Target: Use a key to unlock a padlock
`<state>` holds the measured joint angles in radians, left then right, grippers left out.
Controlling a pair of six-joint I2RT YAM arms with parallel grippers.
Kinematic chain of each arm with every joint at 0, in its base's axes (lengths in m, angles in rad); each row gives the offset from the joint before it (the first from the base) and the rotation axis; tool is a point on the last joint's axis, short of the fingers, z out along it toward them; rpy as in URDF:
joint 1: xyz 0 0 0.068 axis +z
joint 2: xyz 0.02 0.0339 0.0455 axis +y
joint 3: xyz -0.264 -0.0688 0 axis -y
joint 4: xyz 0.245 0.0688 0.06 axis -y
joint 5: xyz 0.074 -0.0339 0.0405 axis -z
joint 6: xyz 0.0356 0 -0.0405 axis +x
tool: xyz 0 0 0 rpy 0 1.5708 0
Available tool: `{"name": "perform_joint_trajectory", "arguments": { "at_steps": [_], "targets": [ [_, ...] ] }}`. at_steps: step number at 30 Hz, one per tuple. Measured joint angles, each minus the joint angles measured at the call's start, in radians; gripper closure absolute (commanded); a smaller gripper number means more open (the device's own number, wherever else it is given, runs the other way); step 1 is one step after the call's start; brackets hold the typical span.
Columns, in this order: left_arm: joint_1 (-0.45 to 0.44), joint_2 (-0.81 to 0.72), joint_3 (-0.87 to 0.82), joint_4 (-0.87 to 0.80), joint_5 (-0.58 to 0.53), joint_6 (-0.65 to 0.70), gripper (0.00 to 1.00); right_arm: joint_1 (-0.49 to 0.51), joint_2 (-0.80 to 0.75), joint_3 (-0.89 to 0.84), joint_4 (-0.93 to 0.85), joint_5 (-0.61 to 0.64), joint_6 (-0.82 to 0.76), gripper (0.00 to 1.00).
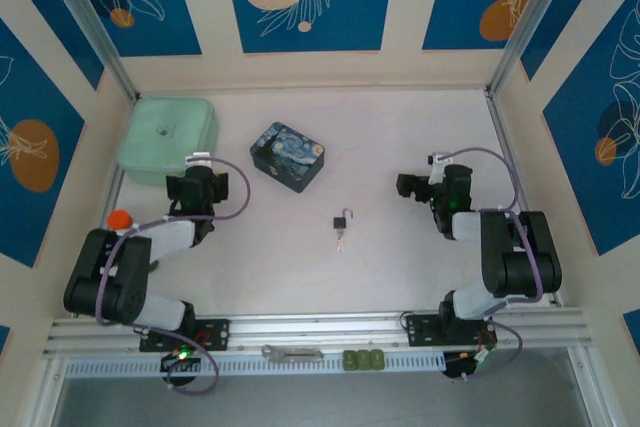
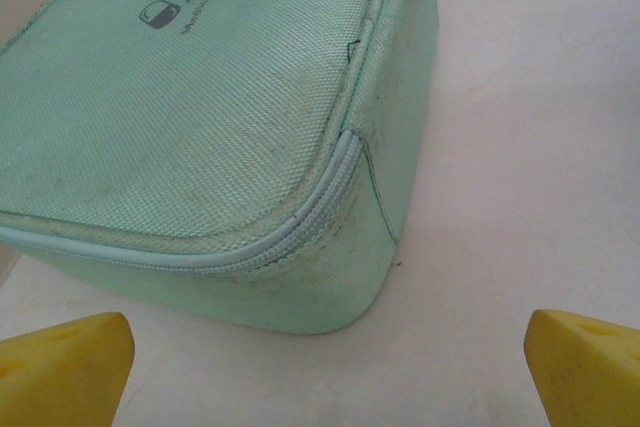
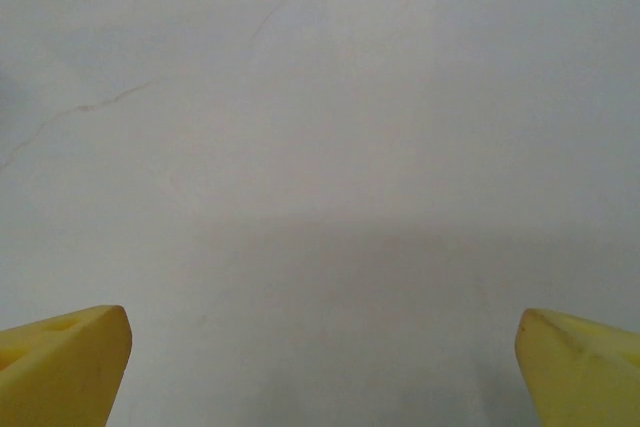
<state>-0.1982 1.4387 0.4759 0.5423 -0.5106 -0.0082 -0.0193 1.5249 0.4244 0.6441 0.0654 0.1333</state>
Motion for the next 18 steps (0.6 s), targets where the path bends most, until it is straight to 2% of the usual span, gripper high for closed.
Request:
{"name": "perform_joint_trajectory", "arguments": {
  "at_steps": [3,7,13,18],
  "targets": [
    [0.002,0.042,-0.052,0.134,0.002,0.018,0.01,0.007,0.003,-0.021,0.048,0.011,0.000,0.01],
    [0.009,0.069,-0.083,0.229,0.044,0.041,0.01,0.020,0.003,-0.021,0.106,0.033,-0.004,0.01],
    [0.047,0.111,-0.148,0.444,0.171,0.048,0.01,0.020,0.003,-0.021,0.131,0.040,-0.004,0.01],
    [0.054,0.129,-0.157,0.438,0.214,0.051,0.00,0.020,0.003,-0.021,0.134,0.040,-0.004,0.01]
  ]
}}
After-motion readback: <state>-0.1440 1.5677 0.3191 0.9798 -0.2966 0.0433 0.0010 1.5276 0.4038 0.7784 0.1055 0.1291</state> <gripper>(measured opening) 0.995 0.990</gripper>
